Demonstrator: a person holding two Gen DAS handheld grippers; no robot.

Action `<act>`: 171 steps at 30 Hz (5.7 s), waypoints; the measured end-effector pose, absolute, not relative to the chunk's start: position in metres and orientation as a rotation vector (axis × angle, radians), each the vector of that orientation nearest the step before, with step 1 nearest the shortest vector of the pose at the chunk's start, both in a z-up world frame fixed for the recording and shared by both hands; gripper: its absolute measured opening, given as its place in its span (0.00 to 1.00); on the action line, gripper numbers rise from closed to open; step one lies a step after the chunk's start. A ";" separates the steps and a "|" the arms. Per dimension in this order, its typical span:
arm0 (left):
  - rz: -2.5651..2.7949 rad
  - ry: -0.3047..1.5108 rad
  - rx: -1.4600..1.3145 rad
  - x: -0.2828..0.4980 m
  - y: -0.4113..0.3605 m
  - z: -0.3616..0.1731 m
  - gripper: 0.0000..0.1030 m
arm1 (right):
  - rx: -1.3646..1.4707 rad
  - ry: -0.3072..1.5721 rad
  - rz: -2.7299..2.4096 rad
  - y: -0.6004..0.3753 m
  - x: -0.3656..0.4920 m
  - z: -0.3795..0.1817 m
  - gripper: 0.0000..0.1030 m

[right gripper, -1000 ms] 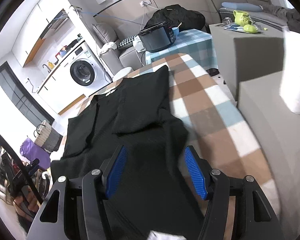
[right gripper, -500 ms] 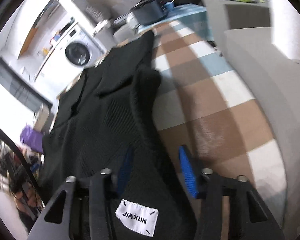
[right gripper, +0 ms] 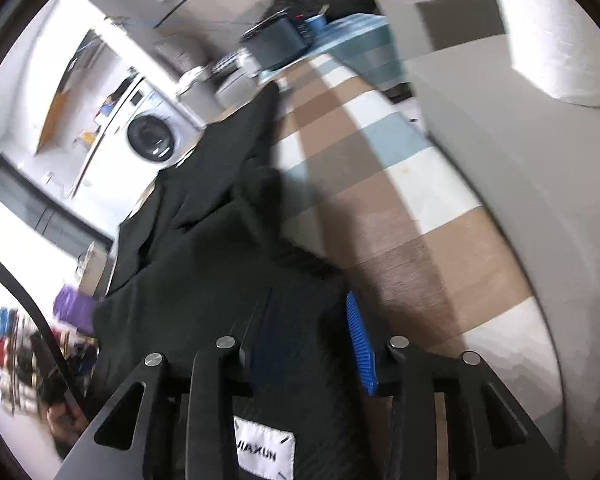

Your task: Fold small clothes

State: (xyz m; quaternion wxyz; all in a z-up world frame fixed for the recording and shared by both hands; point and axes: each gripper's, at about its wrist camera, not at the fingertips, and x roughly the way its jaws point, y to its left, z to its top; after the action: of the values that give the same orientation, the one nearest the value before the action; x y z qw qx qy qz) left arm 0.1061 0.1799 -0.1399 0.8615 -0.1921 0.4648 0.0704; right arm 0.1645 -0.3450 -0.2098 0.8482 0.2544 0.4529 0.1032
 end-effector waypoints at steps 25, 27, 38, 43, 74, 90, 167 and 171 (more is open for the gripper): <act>0.115 0.862 -0.460 0.075 0.188 -0.122 0.28 | 0.444 0.866 0.230 -0.340 0.162 -0.191 0.10; 0.123 0.868 -0.449 0.079 0.188 -0.124 0.45 | 0.430 0.888 0.227 -0.338 0.165 -0.192 0.26; 0.123 0.949 -0.481 0.123 0.192 -0.147 0.14 | 0.380 0.937 0.233 -0.325 0.183 -0.205 0.37; 0.112 0.877 -0.524 0.114 0.197 -0.141 0.06 | 0.293 0.938 0.247 -0.308 0.191 -0.205 0.05; 0.107 0.628 -0.504 0.051 0.215 -0.054 0.00 | 0.635 0.561 0.495 -0.346 0.155 -0.144 0.05; 0.125 0.930 -0.396 0.064 0.166 -0.133 0.46 | 0.577 0.647 0.530 -0.328 0.163 -0.159 0.05; 0.079 0.949 -0.320 0.192 0.178 -0.123 0.73 | 0.294 0.900 0.196 -0.303 0.232 -0.187 0.67; 0.078 0.964 -0.327 0.198 0.179 -0.130 0.73 | 0.349 0.916 0.212 -0.313 0.234 -0.197 0.67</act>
State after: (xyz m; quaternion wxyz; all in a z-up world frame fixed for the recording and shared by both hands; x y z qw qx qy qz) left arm 0.1982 0.1789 -0.1302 0.8725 -0.1563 0.4614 0.0372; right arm 0.2339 -0.3129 -0.1968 0.8769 0.1670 0.4392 0.1015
